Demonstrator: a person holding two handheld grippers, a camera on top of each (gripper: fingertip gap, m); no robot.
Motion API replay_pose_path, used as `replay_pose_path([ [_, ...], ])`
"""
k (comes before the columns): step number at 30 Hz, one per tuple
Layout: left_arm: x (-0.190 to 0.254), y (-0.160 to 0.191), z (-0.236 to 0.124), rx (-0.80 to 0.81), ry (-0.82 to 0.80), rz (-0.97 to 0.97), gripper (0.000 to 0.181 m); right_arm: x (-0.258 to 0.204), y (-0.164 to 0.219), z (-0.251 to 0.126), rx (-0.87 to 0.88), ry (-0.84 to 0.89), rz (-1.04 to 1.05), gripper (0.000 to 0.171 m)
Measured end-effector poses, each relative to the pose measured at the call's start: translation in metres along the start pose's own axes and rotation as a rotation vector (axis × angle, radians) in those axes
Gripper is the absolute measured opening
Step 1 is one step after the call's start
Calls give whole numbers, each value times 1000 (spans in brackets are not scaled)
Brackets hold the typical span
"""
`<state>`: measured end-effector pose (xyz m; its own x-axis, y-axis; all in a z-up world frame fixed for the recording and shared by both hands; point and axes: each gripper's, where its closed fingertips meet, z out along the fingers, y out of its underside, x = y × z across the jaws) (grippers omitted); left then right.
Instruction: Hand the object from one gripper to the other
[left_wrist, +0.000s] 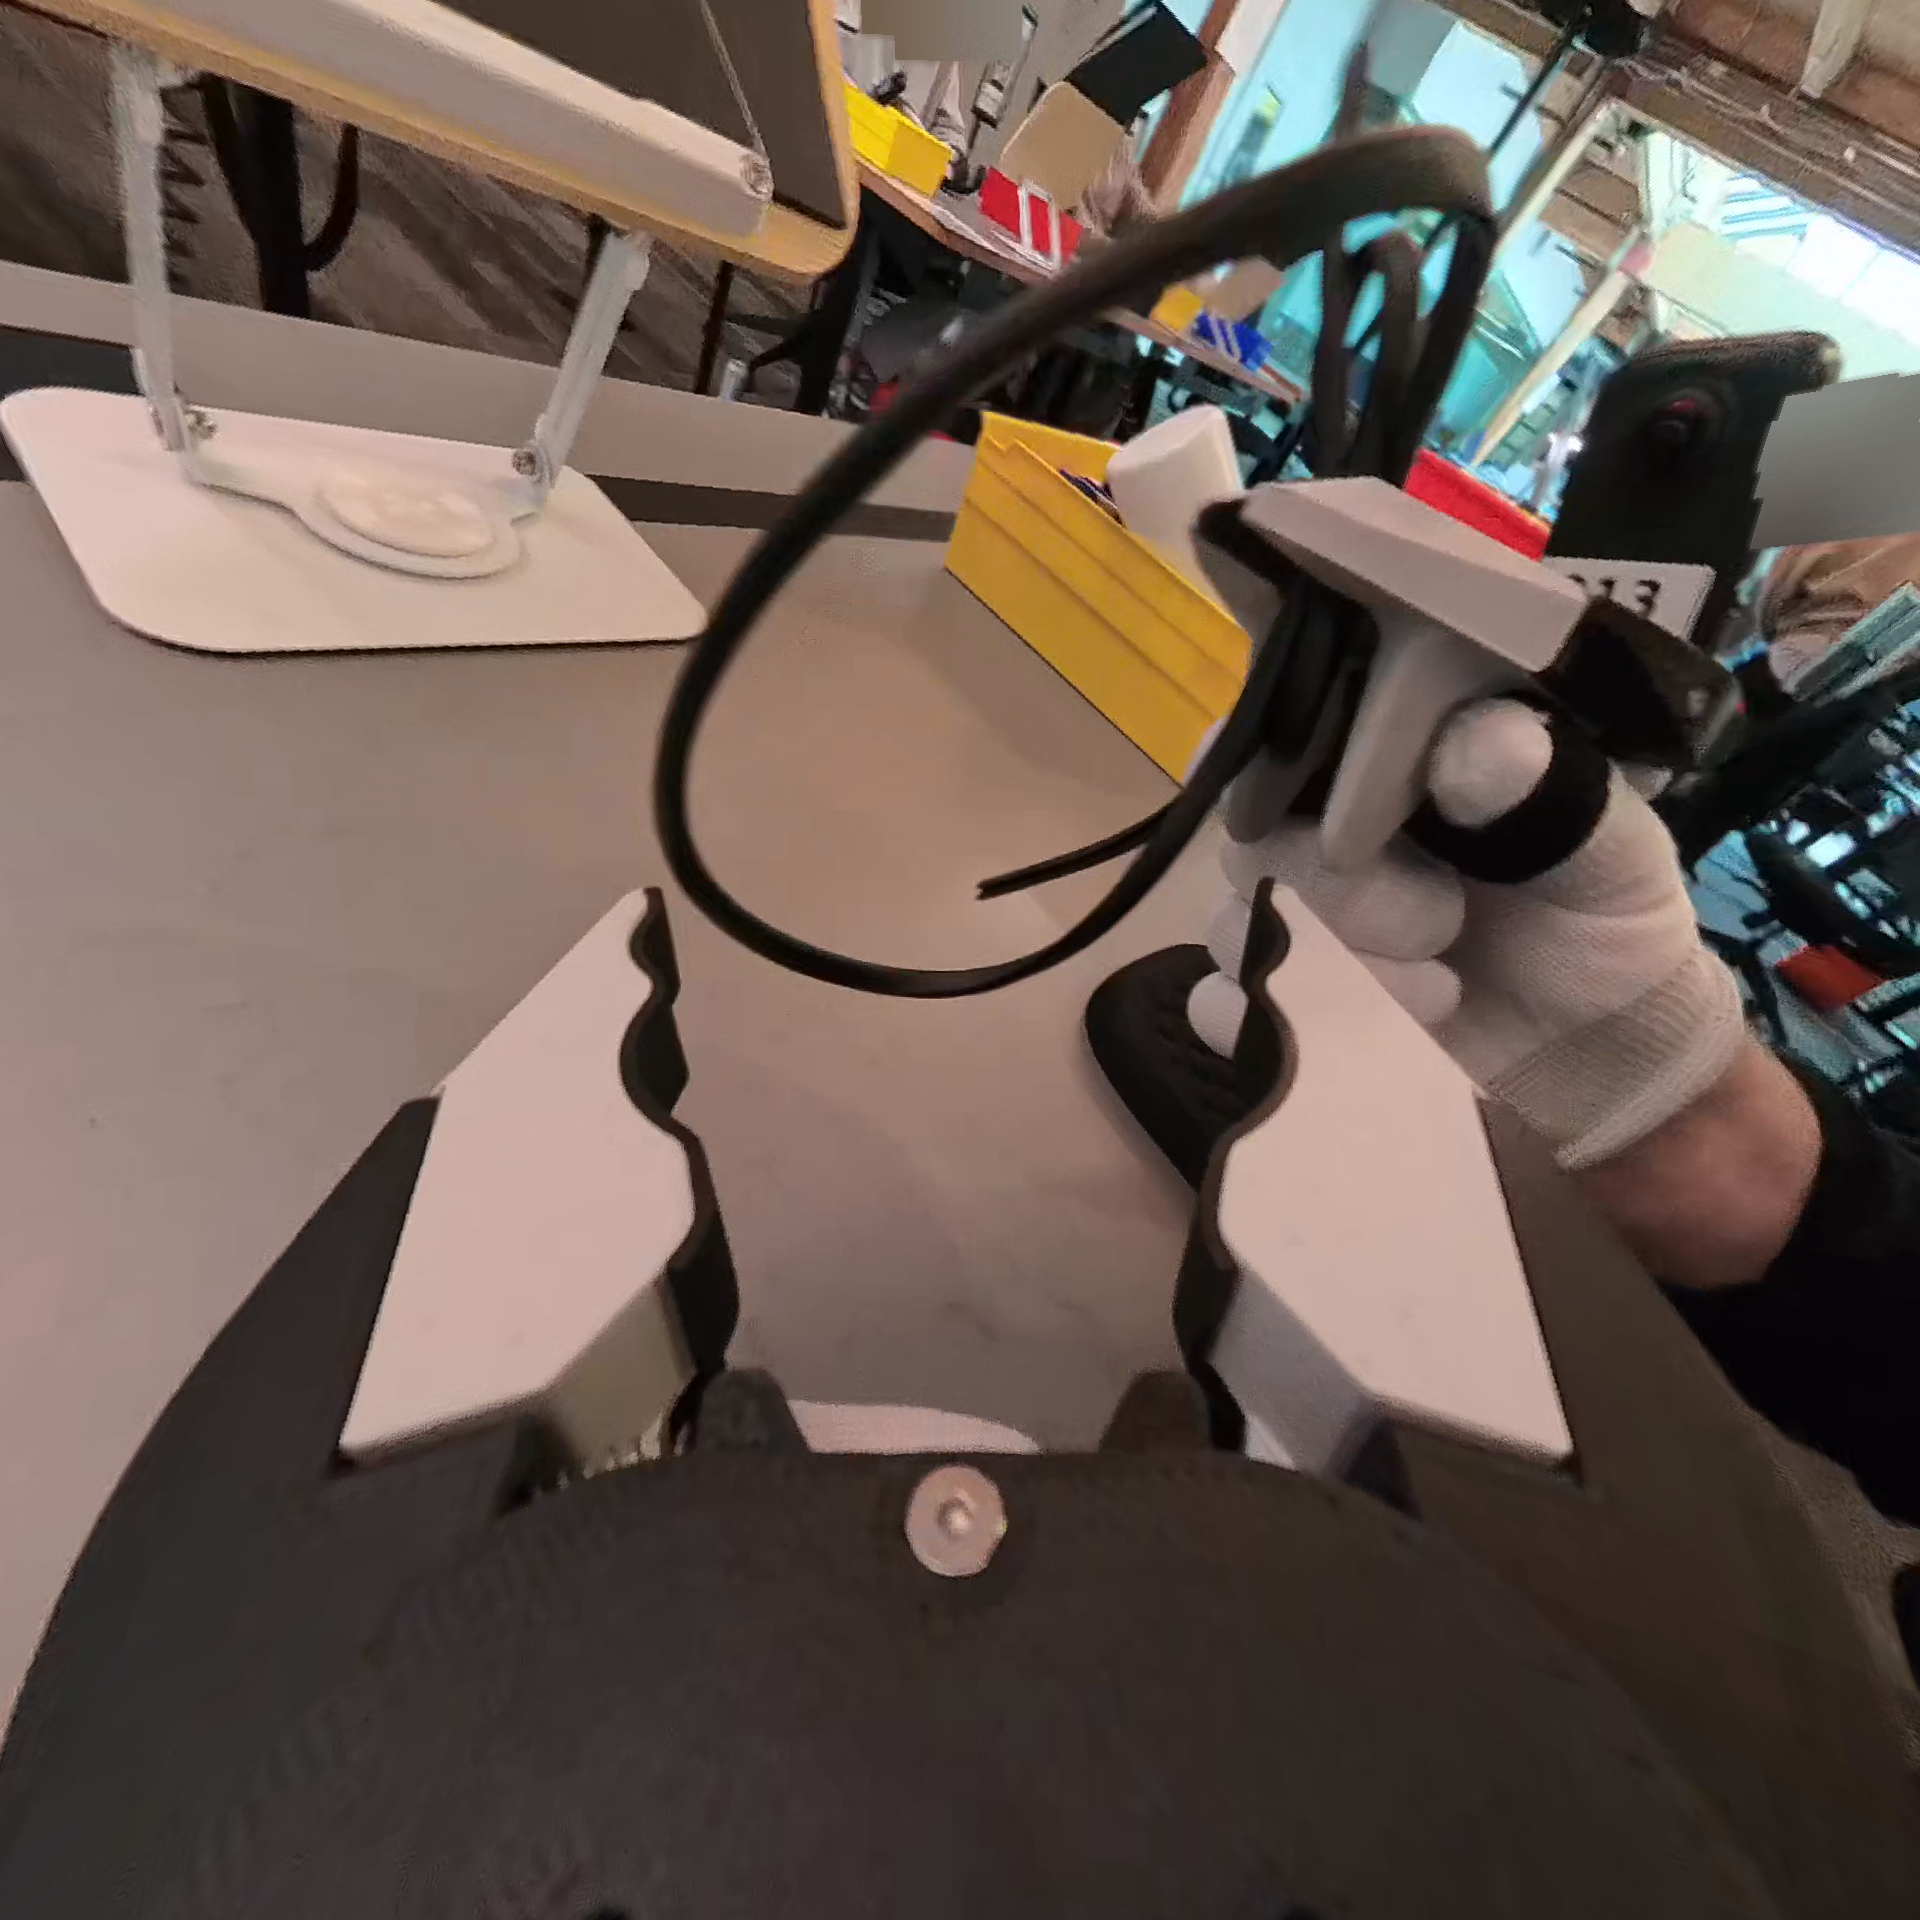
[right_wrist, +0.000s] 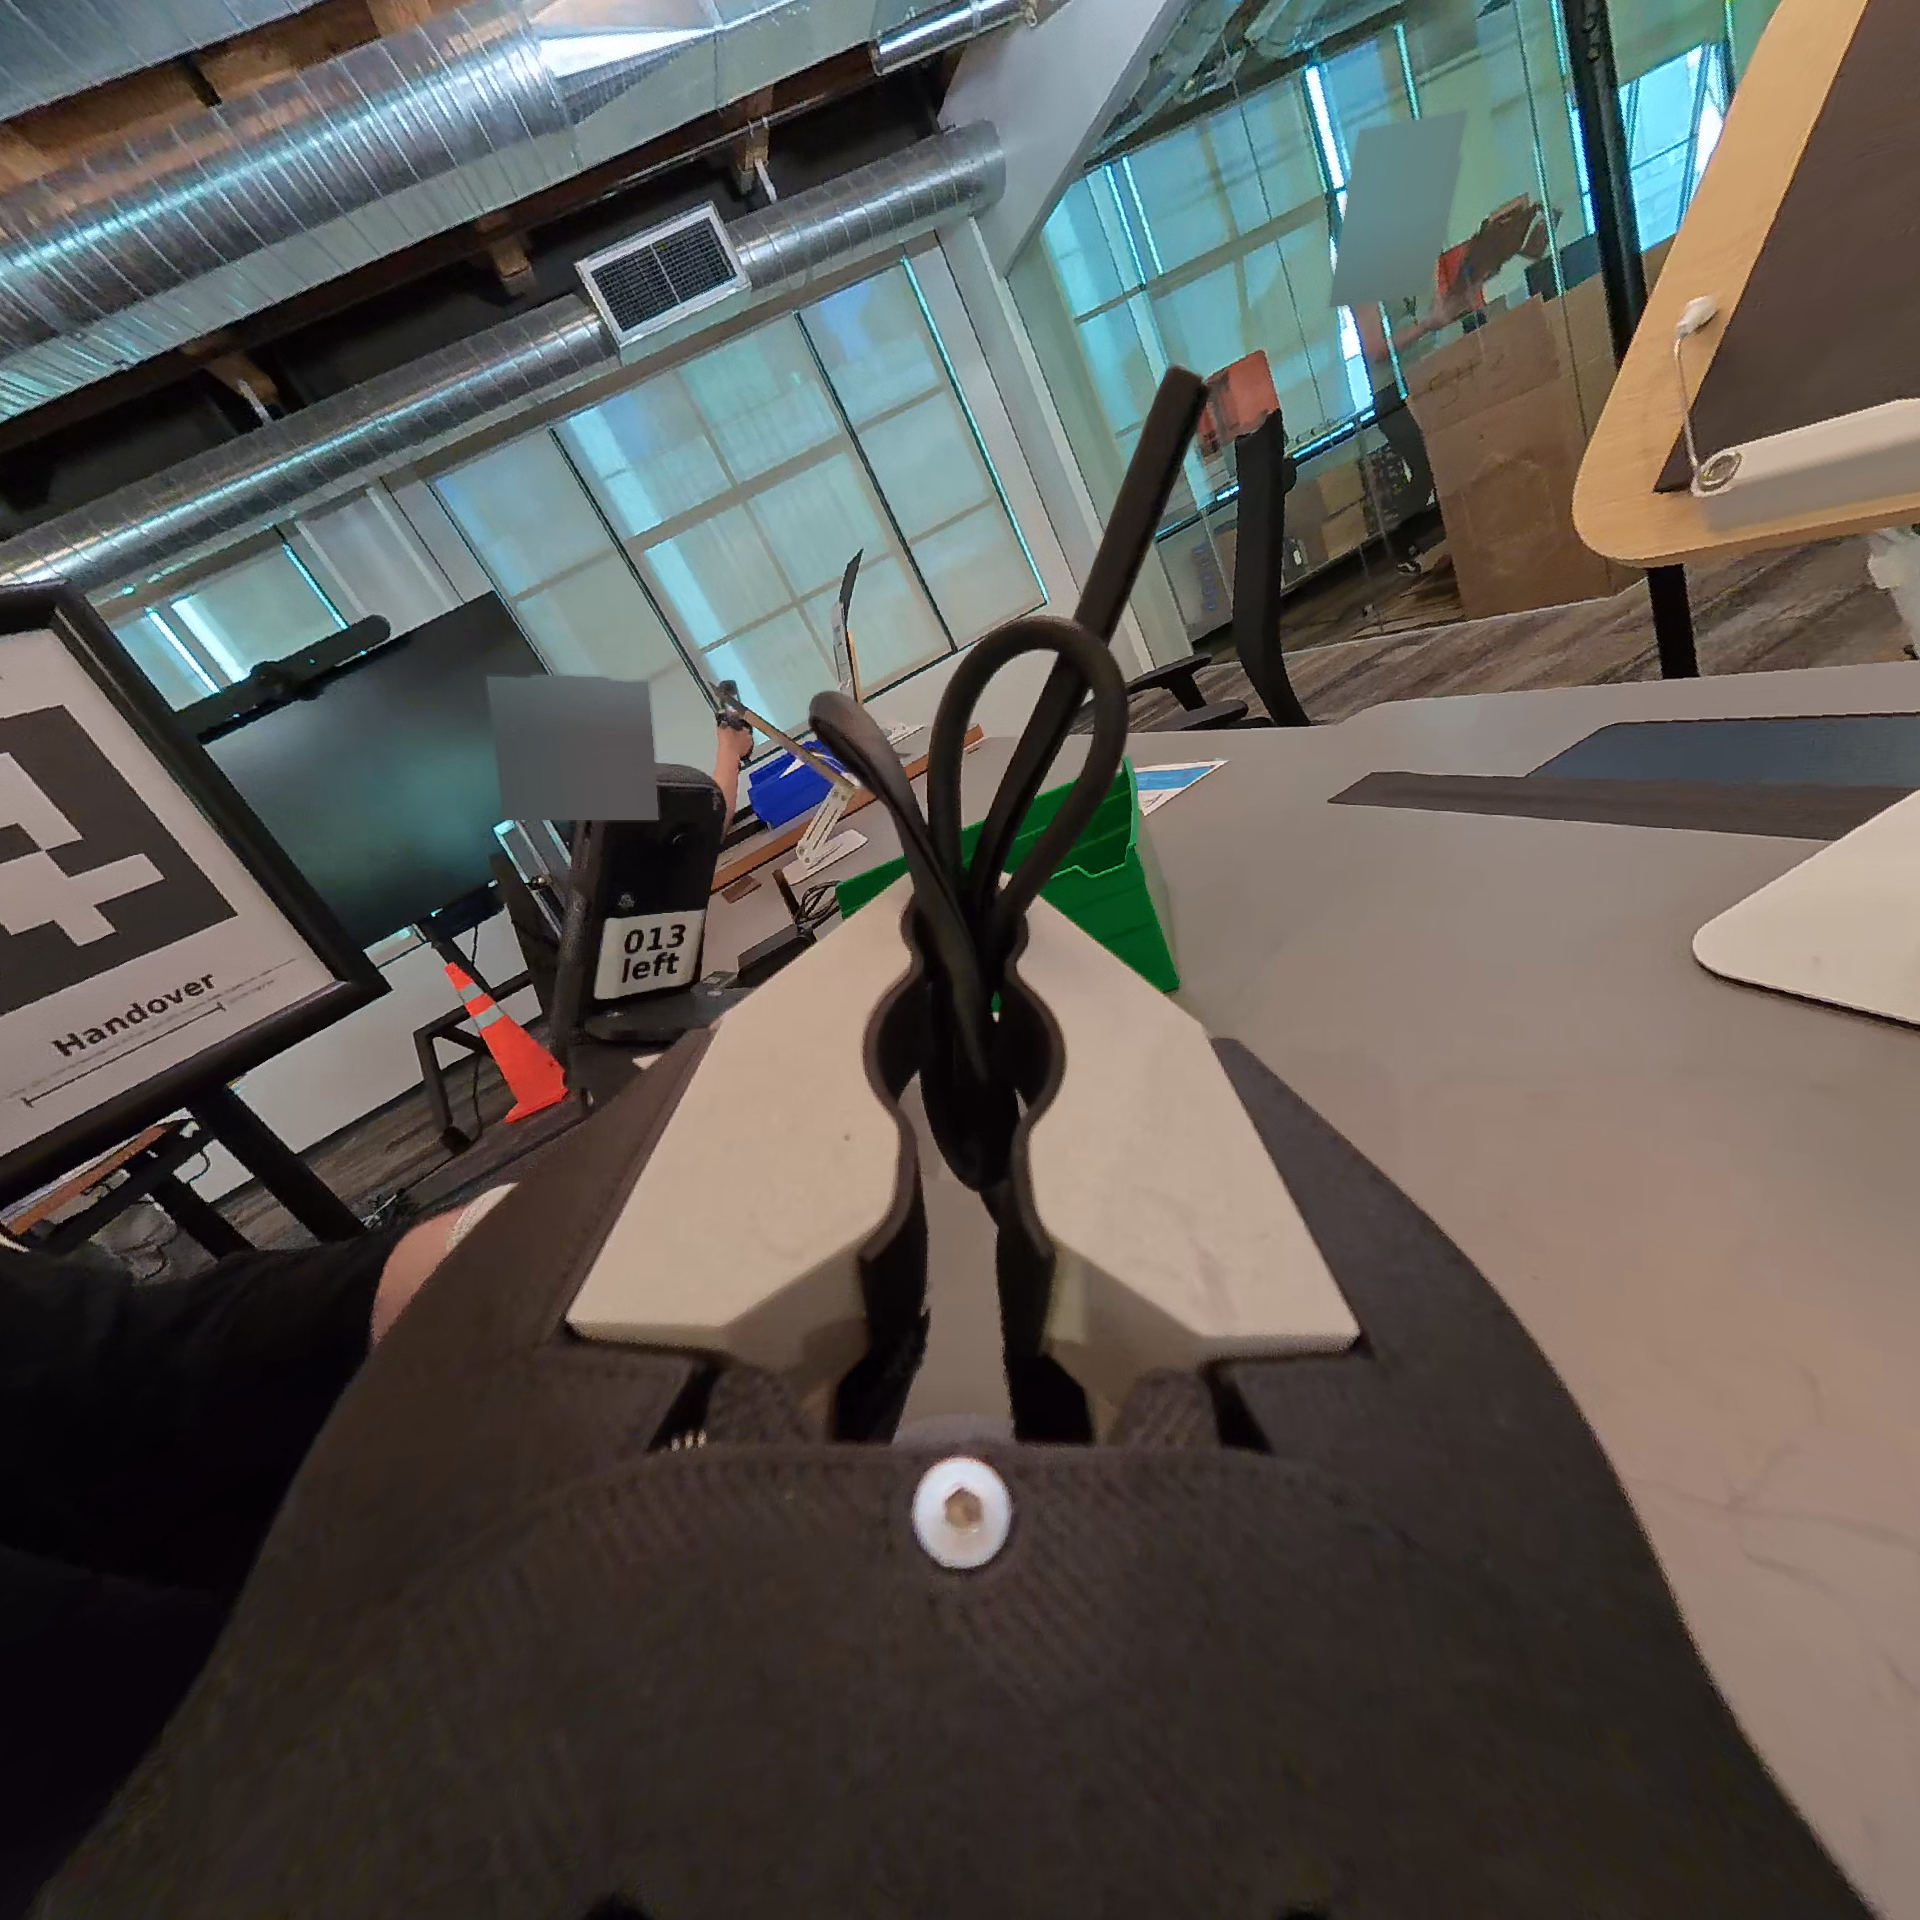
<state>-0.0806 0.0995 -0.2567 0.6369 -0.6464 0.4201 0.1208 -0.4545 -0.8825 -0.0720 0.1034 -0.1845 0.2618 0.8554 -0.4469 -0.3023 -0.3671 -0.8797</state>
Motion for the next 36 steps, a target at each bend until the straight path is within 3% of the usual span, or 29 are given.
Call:
replay_pose_path([
  [6, 21, 0, 12, -46, 62, 111, 106, -4, 10, 6, -35, -25, 12, 2],
  [13, 36, -3, 15, -77, 139, 215, 85, -3, 13, 4, -48, -59, 61, 2],
  [22, 64, 3, 12, -121, 431, 108, 34, -7, 16, 4, -68, -126, 127, 2],
  [36, 64, -1, -12, -71, 589, -84, 23, -28, 28, 12, -125, -269, 221, 2],
])
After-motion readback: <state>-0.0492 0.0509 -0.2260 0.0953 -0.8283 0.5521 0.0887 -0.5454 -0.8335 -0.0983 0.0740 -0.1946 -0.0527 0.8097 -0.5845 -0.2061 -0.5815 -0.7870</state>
